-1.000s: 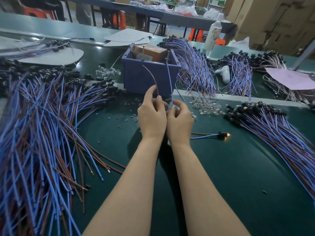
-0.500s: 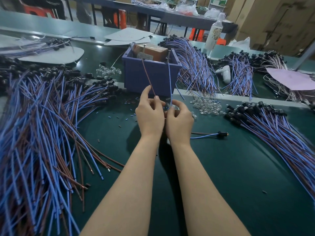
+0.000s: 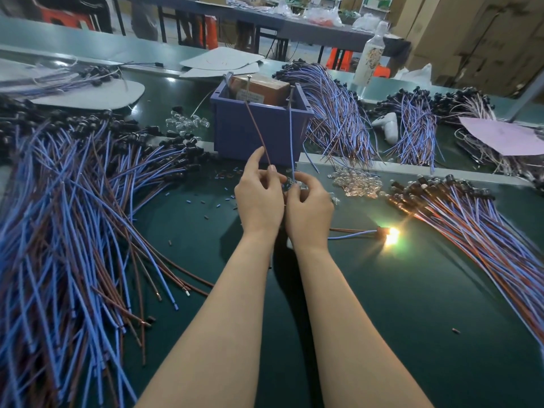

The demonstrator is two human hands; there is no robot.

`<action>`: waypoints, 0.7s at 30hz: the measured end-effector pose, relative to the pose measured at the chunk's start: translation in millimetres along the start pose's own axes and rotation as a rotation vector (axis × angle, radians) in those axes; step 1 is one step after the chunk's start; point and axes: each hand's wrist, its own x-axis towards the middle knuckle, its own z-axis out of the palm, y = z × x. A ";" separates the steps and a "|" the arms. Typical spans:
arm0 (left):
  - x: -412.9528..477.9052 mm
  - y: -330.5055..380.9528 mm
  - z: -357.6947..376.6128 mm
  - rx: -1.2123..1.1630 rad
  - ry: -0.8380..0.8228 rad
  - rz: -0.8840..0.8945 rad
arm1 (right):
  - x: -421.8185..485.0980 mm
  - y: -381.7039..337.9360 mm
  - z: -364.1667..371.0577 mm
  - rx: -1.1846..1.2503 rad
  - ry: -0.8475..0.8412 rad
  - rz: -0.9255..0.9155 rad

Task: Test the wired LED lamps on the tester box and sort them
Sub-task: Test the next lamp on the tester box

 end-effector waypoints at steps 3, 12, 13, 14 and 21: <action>-1.2 1.2 -0.3 0.008 -0.006 -0.009 | 0.0 -0.6 -0.2 0.000 -0.006 0.003; 3.0 37.5 -7.1 -0.094 -0.205 -0.081 | 2.0 -27.2 -26.9 0.012 -0.209 -0.077; 1.3 47.3 -6.8 -0.104 -0.227 -0.047 | 2.9 -31.7 -35.7 0.020 -0.249 -0.109; -0.4 58.5 -6.0 -0.127 -0.258 -0.019 | 4.0 -36.0 -45.4 0.013 -0.287 -0.141; -23.3 145.2 27.1 0.048 -0.546 0.373 | 23.4 -53.5 -129.5 -0.262 -0.019 -0.368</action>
